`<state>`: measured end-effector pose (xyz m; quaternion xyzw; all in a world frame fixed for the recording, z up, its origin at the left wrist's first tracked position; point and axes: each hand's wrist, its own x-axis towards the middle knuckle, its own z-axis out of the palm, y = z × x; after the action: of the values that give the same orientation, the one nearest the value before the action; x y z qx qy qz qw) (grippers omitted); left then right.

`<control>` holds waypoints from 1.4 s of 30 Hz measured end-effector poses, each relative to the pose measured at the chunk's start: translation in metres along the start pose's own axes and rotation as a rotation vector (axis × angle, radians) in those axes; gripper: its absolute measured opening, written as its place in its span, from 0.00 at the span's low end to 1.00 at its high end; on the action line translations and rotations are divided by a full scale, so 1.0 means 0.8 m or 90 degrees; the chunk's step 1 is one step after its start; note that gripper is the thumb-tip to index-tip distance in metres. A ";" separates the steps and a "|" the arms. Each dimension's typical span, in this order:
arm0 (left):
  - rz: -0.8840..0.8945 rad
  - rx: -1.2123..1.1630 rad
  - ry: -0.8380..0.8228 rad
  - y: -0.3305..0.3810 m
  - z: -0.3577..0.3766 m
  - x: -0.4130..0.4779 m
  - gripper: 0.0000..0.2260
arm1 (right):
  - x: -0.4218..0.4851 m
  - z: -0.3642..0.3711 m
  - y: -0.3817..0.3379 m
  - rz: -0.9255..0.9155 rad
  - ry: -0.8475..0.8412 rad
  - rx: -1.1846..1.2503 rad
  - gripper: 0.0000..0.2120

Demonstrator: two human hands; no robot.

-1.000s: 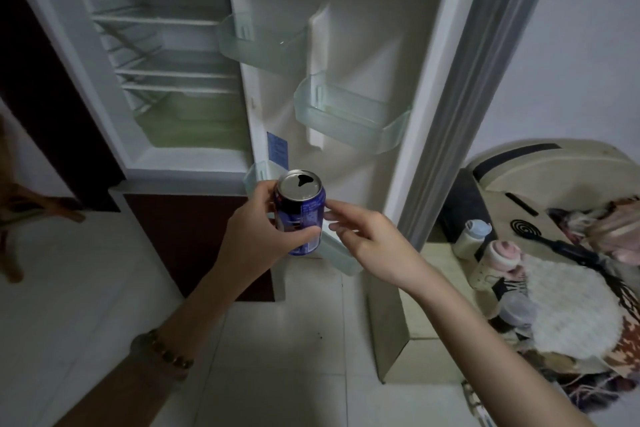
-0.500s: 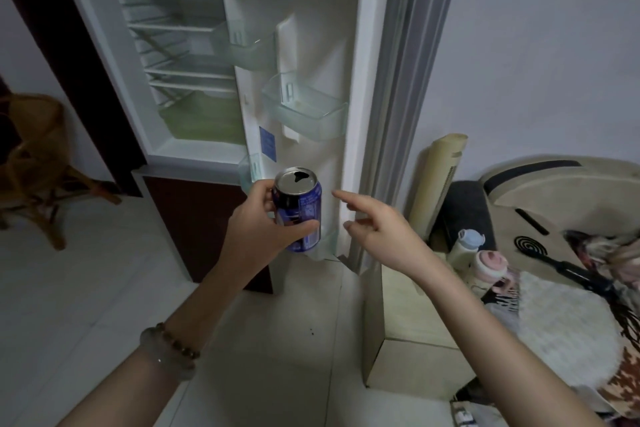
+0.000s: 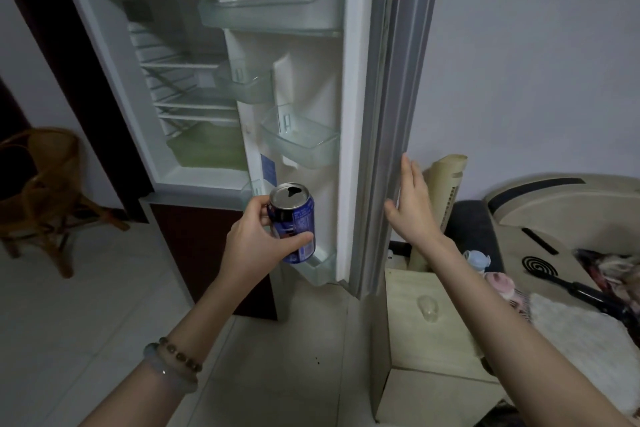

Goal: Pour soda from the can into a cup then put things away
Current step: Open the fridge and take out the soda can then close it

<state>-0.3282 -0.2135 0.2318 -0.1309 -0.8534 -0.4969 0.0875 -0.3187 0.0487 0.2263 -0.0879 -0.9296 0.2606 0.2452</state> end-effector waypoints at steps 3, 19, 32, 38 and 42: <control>0.005 0.012 0.007 0.000 -0.001 0.000 0.30 | 0.003 0.004 0.000 -0.021 -0.007 0.027 0.39; -0.003 -0.003 0.029 -0.023 -0.014 -0.029 0.31 | -0.038 0.023 -0.033 -0.234 -0.011 -0.046 0.40; -0.060 0.030 0.157 -0.069 -0.089 -0.071 0.32 | -0.036 0.078 -0.114 -0.582 0.051 -0.244 0.28; -0.090 0.051 0.215 -0.096 -0.131 -0.081 0.33 | -0.027 0.118 -0.178 -0.686 0.052 -0.279 0.28; -0.113 0.049 0.255 -0.119 -0.163 -0.078 0.32 | -0.019 0.149 -0.223 -0.742 0.065 -0.287 0.27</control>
<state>-0.2960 -0.3806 0.1995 0.0492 -0.8456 -0.4858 0.2159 -0.3718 -0.1599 0.2254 0.3717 -0.8439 -0.1227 0.3670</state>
